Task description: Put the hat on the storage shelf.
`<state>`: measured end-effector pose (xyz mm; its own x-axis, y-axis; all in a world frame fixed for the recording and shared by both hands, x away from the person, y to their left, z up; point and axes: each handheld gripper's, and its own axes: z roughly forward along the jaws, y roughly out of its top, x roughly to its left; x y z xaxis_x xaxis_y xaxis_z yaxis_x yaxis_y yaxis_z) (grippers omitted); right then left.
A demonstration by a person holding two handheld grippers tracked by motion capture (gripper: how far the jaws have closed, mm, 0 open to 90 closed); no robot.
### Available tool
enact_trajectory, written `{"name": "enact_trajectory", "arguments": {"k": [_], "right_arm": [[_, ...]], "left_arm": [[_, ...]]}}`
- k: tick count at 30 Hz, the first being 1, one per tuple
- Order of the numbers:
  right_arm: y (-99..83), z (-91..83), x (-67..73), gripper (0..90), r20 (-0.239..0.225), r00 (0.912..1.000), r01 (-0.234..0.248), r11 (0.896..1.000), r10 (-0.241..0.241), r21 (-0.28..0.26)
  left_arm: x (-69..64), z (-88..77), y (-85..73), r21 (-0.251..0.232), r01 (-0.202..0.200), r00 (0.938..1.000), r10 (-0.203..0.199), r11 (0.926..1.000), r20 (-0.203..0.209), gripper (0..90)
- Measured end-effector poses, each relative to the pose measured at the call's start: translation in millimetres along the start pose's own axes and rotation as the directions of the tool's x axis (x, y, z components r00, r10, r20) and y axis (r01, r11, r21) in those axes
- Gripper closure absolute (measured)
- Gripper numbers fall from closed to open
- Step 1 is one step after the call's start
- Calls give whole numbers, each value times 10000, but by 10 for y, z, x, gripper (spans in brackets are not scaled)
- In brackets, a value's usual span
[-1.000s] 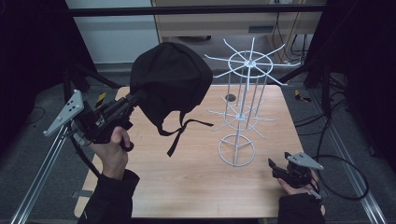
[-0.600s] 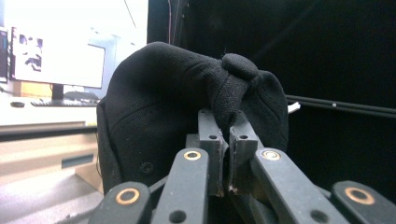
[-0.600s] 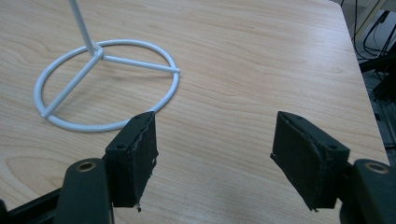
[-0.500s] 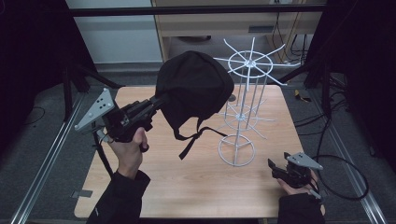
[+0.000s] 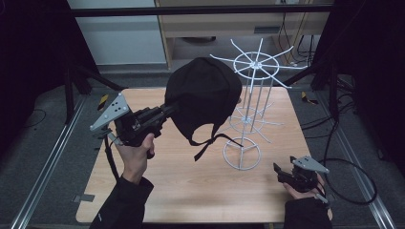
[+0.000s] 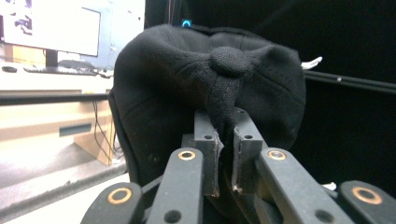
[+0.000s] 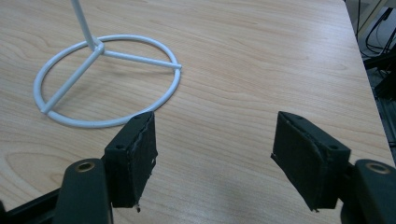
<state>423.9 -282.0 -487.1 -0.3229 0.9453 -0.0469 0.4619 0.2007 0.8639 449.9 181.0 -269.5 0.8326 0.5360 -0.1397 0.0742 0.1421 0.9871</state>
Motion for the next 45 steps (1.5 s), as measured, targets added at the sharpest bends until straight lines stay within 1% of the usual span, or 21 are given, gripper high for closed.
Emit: {"name": "enact_trajectory", "arguments": {"k": [1, 4, 5, 9, 10, 11, 14, 19, 26, 30, 35, 37, 39, 43, 44, 45], "right_arm": [[-2, 5, -4, 302, 13, 10000, 68, 10000, -68, -37], [-3, 5, 1, 301, -7, 10000, 18, 10000, -18, -18], [-3, 5, 1, 301, -7, 10000, 18, 10000, -18, -18], [-4, 8, 2, 300, -18, 10000, 20, 10000, -20, -4], [-4, 9, 1, 300, -15, 10000, 35, 10000, -35, -12], [-4, 8, 2, 299, -31, 10000, 26, 10000, -26, -1], [-5, 10, 7, 298, -21, 10000, 1, 10000, -1, 29], [-5, 9, 7, 297, -23, 10000, 10, 10000, -10, 44], [-6, 9, 6, 297, -23, 10000, 33, 10000, -33, 41], [-6, 10, 6, 296, -23, 10000, 38, 10000, -38, 46], [-6, 9, 6, 295, -23, 10000, 39, 10000, -39, 40], [-6, 9, 6, 295, -25, 10000, 39, 10000, -39, 36], [-6, 10, 6, 295, -26, 10000, 40, 10000, -40, 50], [-7, 12, 5, 295, -11, 10000, 87, 10000, -87, 36], [-7, 10, 9, 294, -40, 10000, 28, 10000, -28, 62], [-7, 10, 9, 294, -40, 10000, 28, 10000, -28, 62]], "left_arm": [[3, 9, -18, 79, -13, 10000, 13, 10000, -28, 822], [8, 45, -71, 351, -57, 9999, 60, 9994, -101, 811], [8, 45, -71, 351, -57, 9999, 60, 9994, -101, 806], [-4, 100, -128, 695, -158, 9997, 170, 9975, -166, 791], [-4, 100, -128, 695, -158, 9997, 170, 9975, -166, 783], [-13, 131, -152, 872, -212, 9995, 231, 9960, -204, 774], [-16, 184, -187, 1160, -318, 9991, 349, 9927, -243, 746], [-22, 258, -237, 1408, -359, 9988, 403, 9894, -287, 722], [3, 307, -268, 1573, -395, 9979, 469, 9868, -441, 676], [7, 322, -282, 1627, -505, 9968, 598, 9854, -532, 611], [8, 332, -290, 1633, -575, 9955, 688, 9849, -644, 556], [8, 329, -296, 1606, -587, 9954, 700, 9853, -657, 545], [11, 324, -301, 1595, -615, 9949, 734, 9853, -696, 513], [25, 264, -319, 1548, -590, 9939, 724, 9862, -827, 463], [25, 264, -319, 1548, -590, 9939, 724, 9862, -827, 443], [24, 246, -322, 1538, -621, 9933, 761, 9861, -871, 443]]}}
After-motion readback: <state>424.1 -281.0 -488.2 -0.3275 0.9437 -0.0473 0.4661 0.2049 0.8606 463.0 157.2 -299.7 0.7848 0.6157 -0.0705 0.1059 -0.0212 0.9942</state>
